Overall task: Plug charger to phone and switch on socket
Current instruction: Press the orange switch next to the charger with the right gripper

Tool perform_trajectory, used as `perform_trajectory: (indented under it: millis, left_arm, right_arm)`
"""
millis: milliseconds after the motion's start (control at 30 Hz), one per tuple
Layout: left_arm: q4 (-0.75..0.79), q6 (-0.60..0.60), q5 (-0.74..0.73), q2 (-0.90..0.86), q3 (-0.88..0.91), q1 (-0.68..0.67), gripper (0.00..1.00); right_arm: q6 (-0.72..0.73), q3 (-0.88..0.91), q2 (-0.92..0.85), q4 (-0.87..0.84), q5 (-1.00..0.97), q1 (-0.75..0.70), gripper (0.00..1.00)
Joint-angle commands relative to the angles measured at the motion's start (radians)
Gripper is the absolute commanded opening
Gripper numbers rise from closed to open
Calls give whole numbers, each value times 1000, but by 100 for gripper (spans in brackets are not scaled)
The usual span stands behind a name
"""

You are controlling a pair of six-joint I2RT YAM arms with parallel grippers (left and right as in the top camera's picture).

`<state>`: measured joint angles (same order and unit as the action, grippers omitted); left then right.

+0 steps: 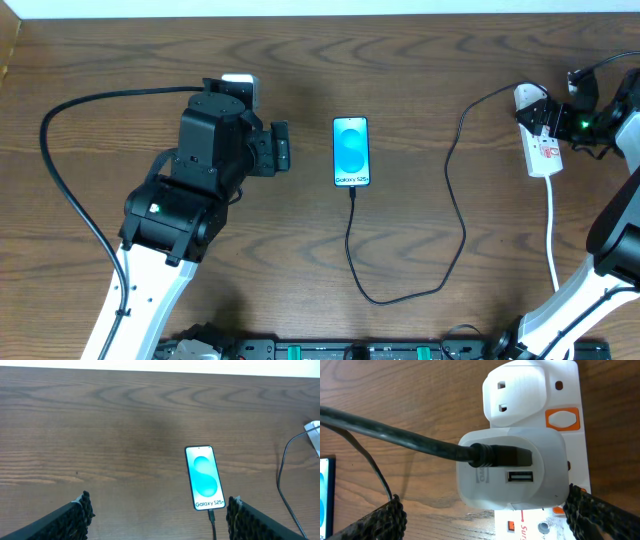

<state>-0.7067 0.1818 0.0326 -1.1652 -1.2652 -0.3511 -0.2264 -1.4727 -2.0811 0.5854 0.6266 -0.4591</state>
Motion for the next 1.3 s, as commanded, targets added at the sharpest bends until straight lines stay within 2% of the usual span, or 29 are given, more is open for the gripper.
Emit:
perform_trajectory:
  millis: [0,233,1267]
  left_arm:
    - [-1,-17,10,-4,-1,3,87]
    - [-1,-17,10,-4,-1,3,87]
    - [-1,-17,10,-4,-1,3,87]
  right_arm:
    - [13,1,-11,1,16,9,99]
    - [23,1,-59,2,24,10,99]
    - [39,6,-60,47,95,44,99]
